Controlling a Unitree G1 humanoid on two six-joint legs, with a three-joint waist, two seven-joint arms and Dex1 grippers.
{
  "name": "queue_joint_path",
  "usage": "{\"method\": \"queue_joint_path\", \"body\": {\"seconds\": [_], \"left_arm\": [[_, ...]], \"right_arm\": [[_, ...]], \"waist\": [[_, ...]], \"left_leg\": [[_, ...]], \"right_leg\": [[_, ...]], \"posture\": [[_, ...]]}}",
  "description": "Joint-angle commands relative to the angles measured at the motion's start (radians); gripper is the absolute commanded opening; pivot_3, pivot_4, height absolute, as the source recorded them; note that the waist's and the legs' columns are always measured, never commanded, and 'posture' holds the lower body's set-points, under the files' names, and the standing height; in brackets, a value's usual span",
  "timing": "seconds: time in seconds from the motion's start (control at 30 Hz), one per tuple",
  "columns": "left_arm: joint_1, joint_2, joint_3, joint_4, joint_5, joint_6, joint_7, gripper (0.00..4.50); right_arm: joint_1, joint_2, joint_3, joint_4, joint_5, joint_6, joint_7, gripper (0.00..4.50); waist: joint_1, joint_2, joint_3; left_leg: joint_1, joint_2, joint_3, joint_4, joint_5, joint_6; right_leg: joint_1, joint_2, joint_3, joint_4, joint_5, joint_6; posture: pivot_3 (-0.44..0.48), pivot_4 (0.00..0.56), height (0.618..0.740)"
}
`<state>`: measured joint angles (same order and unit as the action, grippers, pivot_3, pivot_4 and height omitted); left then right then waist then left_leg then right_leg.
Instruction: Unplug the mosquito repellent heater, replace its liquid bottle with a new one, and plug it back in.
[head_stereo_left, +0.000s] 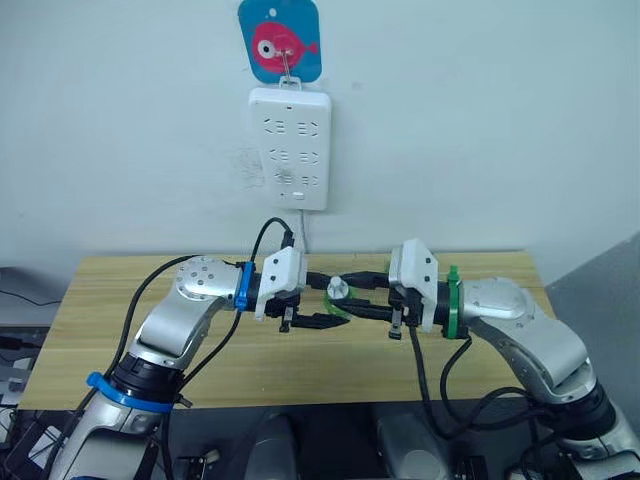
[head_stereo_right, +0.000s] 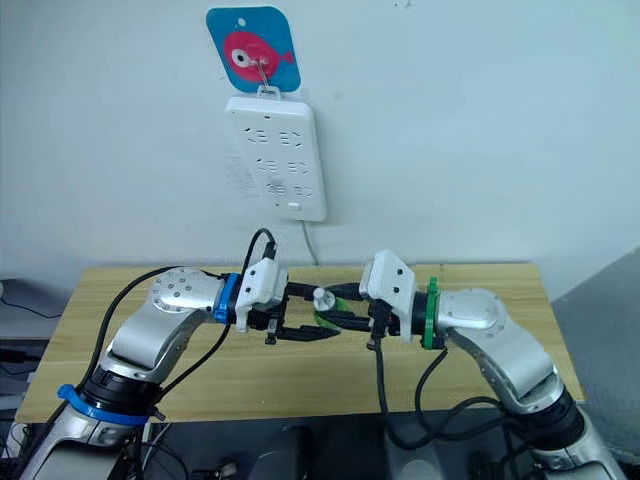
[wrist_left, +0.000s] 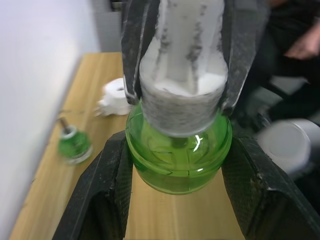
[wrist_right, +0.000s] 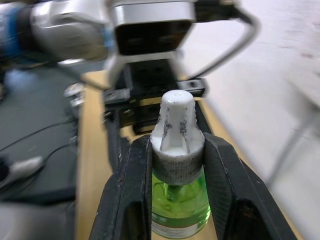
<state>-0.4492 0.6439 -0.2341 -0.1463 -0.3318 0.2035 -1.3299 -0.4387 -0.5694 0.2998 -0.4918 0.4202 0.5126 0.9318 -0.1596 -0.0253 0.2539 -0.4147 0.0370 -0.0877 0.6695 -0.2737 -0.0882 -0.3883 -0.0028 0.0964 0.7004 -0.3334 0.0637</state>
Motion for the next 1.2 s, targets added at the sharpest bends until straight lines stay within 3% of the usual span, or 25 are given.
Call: {"method": "queue_joint_path", "body": {"seconds": [0.03, 0.13, 0.23, 0.47, 0.63, 0.87, 1.07, 1.2], "left_arm": [[-0.035, 0.011, -0.025, -0.023, -0.03, -0.038, -0.095, 2.22], [-0.059, -0.001, -0.033, -0.008, -0.026, -0.048, -0.106, 2.22], [-0.065, -0.009, -0.026, -0.008, -0.03, -0.032, -0.089, 2.22], [-0.042, -0.023, -0.001, -0.01, -0.014, 0.026, 0.013, 2.22], [-0.053, -0.052, 0.002, 0.01, 0.007, 0.045, 0.093, 2.22], [-0.043, -0.07, -0.014, -0.002, 0.019, 0.049, 0.127, 2.22], [-0.028, -0.064, -0.014, -0.023, 0.02, 0.051, 0.125, 2.22], [-0.008, -0.045, -0.011, -0.029, 0.03, 0.033, 0.119, 2.22]], "right_arm": [[-0.086, -0.057, 0.033, 0.105, -0.009, -0.074, 0.193, 1.05], [-0.12, -0.091, 0.047, 0.109, 0.018, -0.027, 0.26, 1.05], [-0.107, -0.094, -0.004, 0.077, 0.067, 0.012, 0.235, 1.05], [-0.073, -0.14, -0.185, -0.009, 0.123, 0.064, 0.136, 3.53], [0.053, -0.149, -0.228, -0.151, 0.146, 0.103, 0.039, 3.56], [0.133, 0.023, -0.104, -0.178, -0.046, 0.069, -0.245, 3.56], [0.116, 0.069, -0.072, -0.141, -0.094, 0.062, -0.286, 3.56], [0.098, 0.023, -0.139, -0.122, -0.045, 0.082, -0.231, 3.56]], "waist": [[-0.007, 0.0, 0.0], [-0.008, 0.0, 0.0], [-0.008, 0.0, 0.0], [-0.009, 0.0, 0.0], [-0.01, 0.0, 0.0], [-0.026, 0.0, 0.0], [-0.032, 0.001, 0.0], [-0.032, 0.001, 0.0]], "left_leg": [[0.0, -0.001, 0.0, 0.002, 0.0, 0.001], [0.0, -0.001, -0.002, 0.007, -0.001, 0.001], [0.0, -0.002, -0.003, 0.008, -0.001, 0.002], [0.0, -0.005, -0.006, 0.01, 0.003, 0.007], [0.0, -0.005, -0.008, 0.01, 0.003, 0.009], [0.0, -0.006, -0.008, 0.01, 0.005, 0.008], [0.0, -0.006, -0.009, 0.01, 0.005, 0.008], [0.0, -0.006, -0.009, 0.01, 0.005, 0.009]], "right_leg": [[0.0, 0.0, 0.0, 0.001, 0.0, 0.0], [0.0, 0.0, 0.0, 0.006, 0.0, 0.0], [0.0, 0.0, 0.0, 0.009, 0.0, 0.0], [0.0, -0.001, 0.0, 0.015, 0.0, 0.0], [0.001, -0.001, -0.003, 0.016, 0.0, 0.0], [0.001, -0.001, -0.001, 0.017, 0.001, 0.001], [0.001, -0.001, -0.002, 0.017, 0.001, 0.001], [0.001, -0.001, -0.002, 0.017, 0.001, 0.001]], "posture": [[-0.223, 0.168, 0.74], [-0.213, 0.172, 0.74], [-0.218, 0.176, 0.74], [-0.242, 0.184, 0.74], [-0.249, 0.188, 0.74], [-0.251, 0.188, 0.74], [-0.24, 0.188, 0.74], [-0.236, 0.188, 0.74]]}}
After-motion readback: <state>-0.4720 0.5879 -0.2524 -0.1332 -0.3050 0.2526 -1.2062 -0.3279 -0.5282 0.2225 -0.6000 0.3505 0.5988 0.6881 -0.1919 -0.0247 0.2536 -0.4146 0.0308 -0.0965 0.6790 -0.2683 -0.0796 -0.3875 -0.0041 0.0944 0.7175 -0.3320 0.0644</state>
